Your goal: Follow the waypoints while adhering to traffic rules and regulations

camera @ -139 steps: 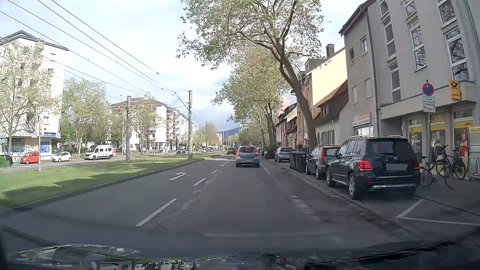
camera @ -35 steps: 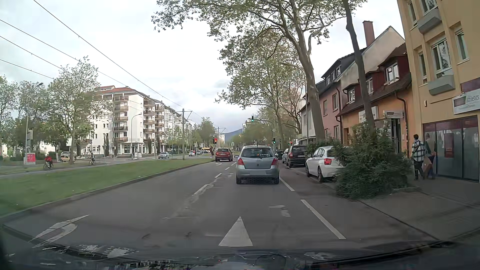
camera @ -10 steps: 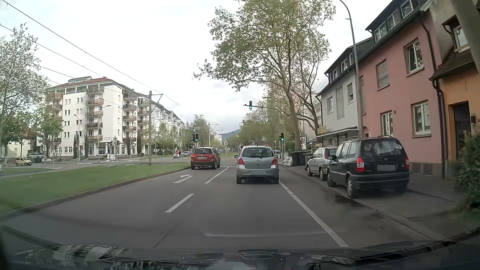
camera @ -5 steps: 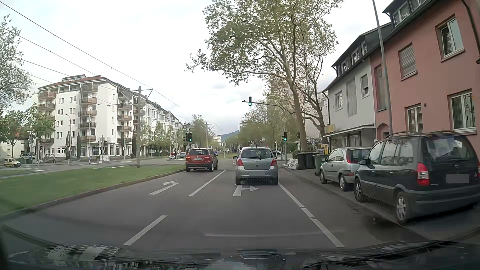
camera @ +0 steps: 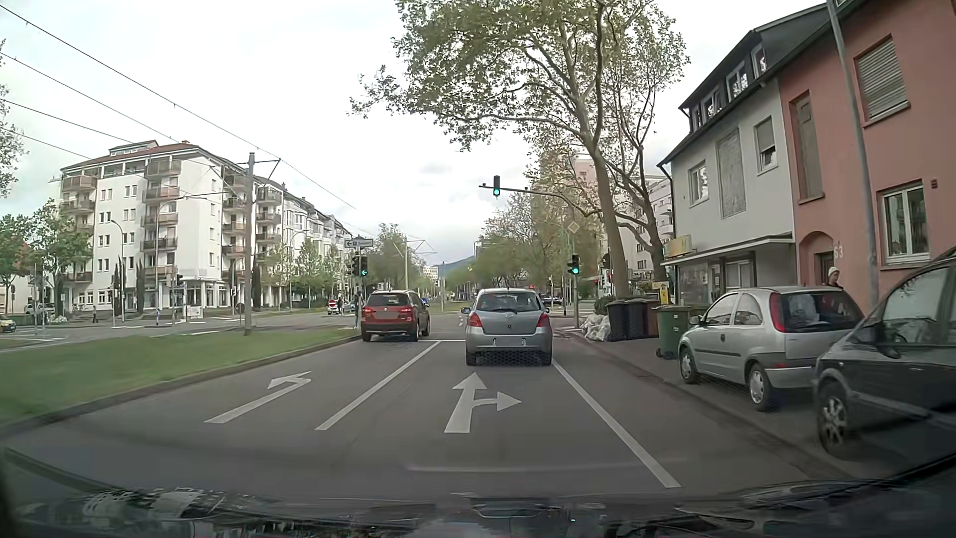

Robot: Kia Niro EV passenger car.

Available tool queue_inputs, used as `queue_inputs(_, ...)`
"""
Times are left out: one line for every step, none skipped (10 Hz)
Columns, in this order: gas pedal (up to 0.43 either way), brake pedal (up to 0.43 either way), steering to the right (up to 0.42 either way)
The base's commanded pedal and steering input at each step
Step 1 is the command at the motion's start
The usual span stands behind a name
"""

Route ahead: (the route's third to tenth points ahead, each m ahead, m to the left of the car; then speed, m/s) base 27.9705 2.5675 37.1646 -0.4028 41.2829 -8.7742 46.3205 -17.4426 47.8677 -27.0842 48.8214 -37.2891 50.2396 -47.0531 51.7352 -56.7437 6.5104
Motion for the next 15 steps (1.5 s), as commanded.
queue_inputs(0.079,0.000,0.003)
queue_inputs(0.079,0.000,0.002)
queue_inputs(0.079,0.000,0.001)
queue_inputs(0.079,0.000,0.001)
queue_inputs(0.079,0.000,0.001)
queue_inputs(0.079,0.000,0.001)
queue_inputs(0.067,0.000,0.000)
queue_inputs(0.039,0.000,0.000)
queue_inputs(0.020,0.000,0.000)
queue_inputs(0.020,0.000,0.000)
queue_inputs(0.020,0.000,0.000)
queue_inputs(0.020,0.000,0.000)
queue_inputs(0.020,0.000,0.000)
queue_inputs(0.020,0.000,-0.001)
queue_inputs(0.028,0.000,-0.001)
